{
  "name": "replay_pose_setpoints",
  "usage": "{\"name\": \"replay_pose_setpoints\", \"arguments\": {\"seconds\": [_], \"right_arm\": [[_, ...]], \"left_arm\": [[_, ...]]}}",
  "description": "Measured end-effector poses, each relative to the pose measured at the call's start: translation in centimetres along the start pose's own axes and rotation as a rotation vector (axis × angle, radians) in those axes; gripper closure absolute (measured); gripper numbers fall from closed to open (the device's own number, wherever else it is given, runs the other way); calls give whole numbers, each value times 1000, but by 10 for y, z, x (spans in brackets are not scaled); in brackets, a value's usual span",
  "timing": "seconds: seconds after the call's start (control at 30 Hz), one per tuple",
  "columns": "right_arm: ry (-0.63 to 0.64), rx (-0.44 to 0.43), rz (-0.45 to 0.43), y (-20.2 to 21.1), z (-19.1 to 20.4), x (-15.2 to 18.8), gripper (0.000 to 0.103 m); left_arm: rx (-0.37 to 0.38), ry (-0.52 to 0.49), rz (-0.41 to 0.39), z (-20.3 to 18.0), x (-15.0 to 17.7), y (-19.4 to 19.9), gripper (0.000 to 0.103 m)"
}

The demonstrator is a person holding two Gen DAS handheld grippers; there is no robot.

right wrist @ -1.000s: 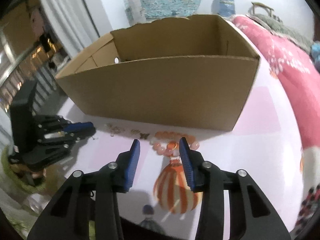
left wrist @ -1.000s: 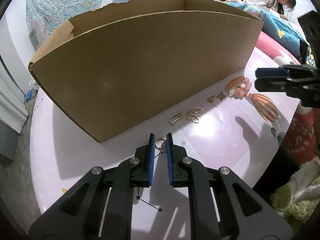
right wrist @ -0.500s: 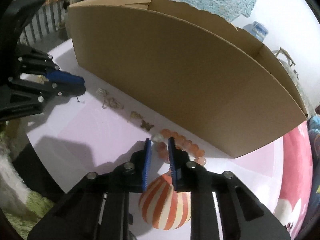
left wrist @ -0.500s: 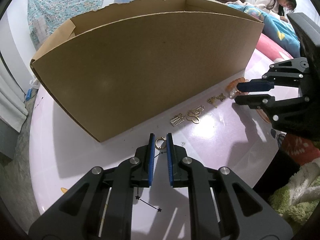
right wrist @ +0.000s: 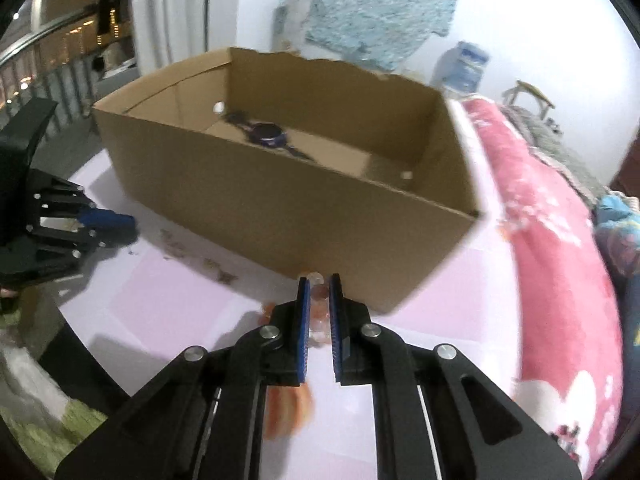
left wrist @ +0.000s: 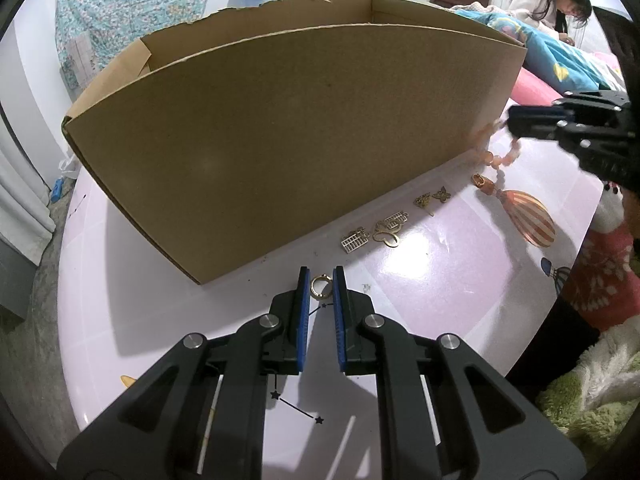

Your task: Organize jewelry

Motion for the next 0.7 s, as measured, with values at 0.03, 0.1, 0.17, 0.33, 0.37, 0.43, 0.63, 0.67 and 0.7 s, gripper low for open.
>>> {"name": "replay_pose_setpoints", "arguments": {"seconds": [0.03, 0.1, 0.17, 0.33, 0.37, 0.43, 0.63, 0.67, 0.7], "right_arm": [[1, 13, 4, 3, -5, 3, 94], [5, 14, 24, 7, -7, 12, 94], [34, -1, 56, 6, 1, 28, 94], [139, -41, 122, 0, 28, 43, 93], [154, -52, 143, -2, 33, 47, 93], [166, -77, 164, 1, 32, 54, 93], [-16, -203, 101, 11, 10, 34, 78], [-47, -215, 91, 8, 9, 31, 78], [-76, -226, 82, 5, 6, 24, 78]], "left_arm": [[1, 0, 0, 0, 0, 0, 93], [1, -2, -1, 0, 0, 1, 93], [1, -2, -2, 0, -1, 1, 93], [0, -3, -1, 0, -1, 1, 93], [0, -3, -1, 0, -1, 2, 93], [2, -1, -1, 0, -1, 2, 93], [2, 0, -3, 0, -2, 2, 93], [2, 1, -3, 0, -2, 2, 93], [2, 1, -3, -1, -2, 2, 93]]}}
Point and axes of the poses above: each gripper's, at about its wrist camera, not at the fingertips, and y roughly against the way its jaws point, z to its left, x to its underside, the point moved 4 cm from there along -y, roughly the way its jaws point, and after that the axes turned 1 degree about z, right-handed, at the moved point
